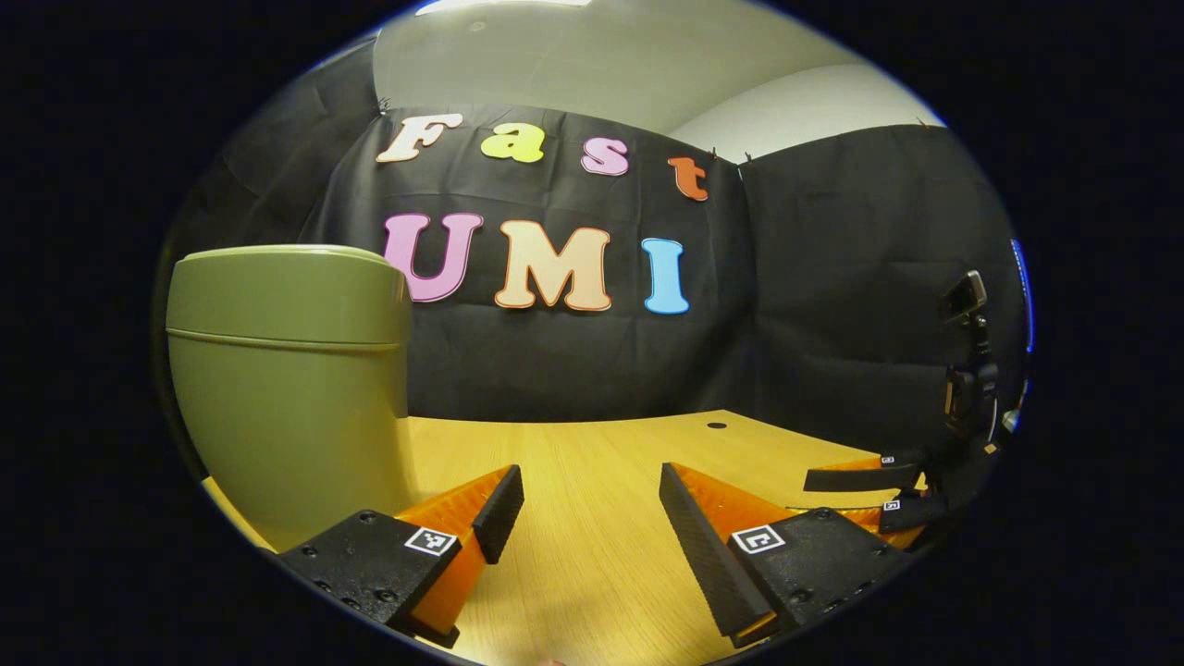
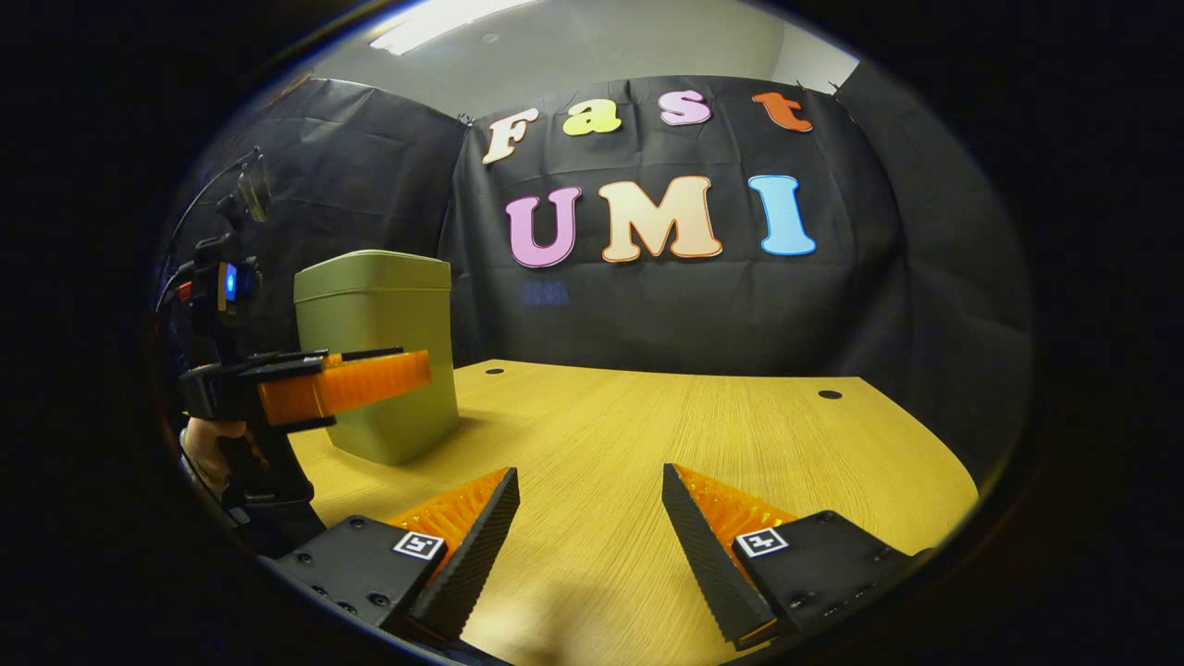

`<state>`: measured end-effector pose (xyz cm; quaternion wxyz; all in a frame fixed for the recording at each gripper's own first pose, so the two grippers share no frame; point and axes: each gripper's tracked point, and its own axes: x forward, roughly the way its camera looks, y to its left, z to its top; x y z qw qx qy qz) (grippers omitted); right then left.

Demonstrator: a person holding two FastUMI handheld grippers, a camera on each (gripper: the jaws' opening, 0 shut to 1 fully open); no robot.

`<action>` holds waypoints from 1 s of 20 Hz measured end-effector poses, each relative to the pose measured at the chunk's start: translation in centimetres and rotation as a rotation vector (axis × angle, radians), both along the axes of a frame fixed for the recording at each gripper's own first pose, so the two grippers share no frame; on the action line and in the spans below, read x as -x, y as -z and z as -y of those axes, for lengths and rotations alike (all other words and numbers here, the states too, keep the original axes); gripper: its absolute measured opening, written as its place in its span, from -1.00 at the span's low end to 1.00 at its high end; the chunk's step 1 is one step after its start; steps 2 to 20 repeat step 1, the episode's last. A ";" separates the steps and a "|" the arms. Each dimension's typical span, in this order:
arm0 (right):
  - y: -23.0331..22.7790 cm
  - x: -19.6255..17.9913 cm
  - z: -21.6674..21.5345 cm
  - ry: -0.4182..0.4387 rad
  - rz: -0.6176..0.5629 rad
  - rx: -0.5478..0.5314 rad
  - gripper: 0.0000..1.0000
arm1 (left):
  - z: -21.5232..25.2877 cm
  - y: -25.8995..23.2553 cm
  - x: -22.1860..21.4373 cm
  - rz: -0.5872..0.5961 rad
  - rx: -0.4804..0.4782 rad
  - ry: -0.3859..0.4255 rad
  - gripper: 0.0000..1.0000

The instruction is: Press the lid of the desktop garbage bin to open it, pick up the crumpled paper on the desktop and throw it into the bin, then pick up the pop can on the desktop and drop it into the bin, and finally close the garbage bin lid.

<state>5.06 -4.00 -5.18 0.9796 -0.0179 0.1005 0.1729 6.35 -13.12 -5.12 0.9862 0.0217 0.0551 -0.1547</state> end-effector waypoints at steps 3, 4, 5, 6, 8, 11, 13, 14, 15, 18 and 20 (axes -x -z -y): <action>-0.2 0.2 -0.3 -0.006 0.004 -0.003 0.96 | -0.1 0.3 0.1 -0.007 0.005 0.004 0.84; -0.2 0.2 -0.3 -0.006 0.004 -0.003 0.96 | -0.1 0.3 0.1 -0.007 0.005 0.004 0.84; -0.2 0.2 -0.3 -0.006 0.004 -0.003 0.96 | -0.1 0.3 0.1 -0.007 0.005 0.004 0.84; -0.2 0.2 -0.3 -0.006 0.004 -0.003 0.96 | -0.1 0.3 0.1 -0.007 0.005 0.004 0.84; -0.2 0.2 -0.3 -0.006 0.004 -0.003 0.96 | -0.1 0.3 0.1 -0.007 0.005 0.004 0.84; -0.2 0.2 -0.3 -0.006 0.004 -0.003 0.96 | -0.1 0.3 0.1 -0.007 0.005 0.004 0.84; -0.2 0.2 -0.3 -0.006 0.004 -0.003 0.96 | -0.1 0.3 0.1 -0.007 0.005 0.004 0.84; -0.2 0.2 -0.3 -0.006 0.004 -0.003 0.96 | -0.1 0.3 0.1 -0.007 0.005 0.004 0.84; -0.2 0.2 -0.3 -0.006 0.004 -0.003 0.96 | -0.1 0.3 0.1 -0.007 0.005 0.004 0.84; -0.2 0.2 -0.3 -0.006 0.004 -0.003 0.96 | -0.1 0.3 0.1 -0.007 0.005 0.004 0.84; -0.2 0.2 -0.3 -0.006 0.004 -0.003 0.96 | -0.1 0.3 0.1 -0.007 0.005 0.004 0.84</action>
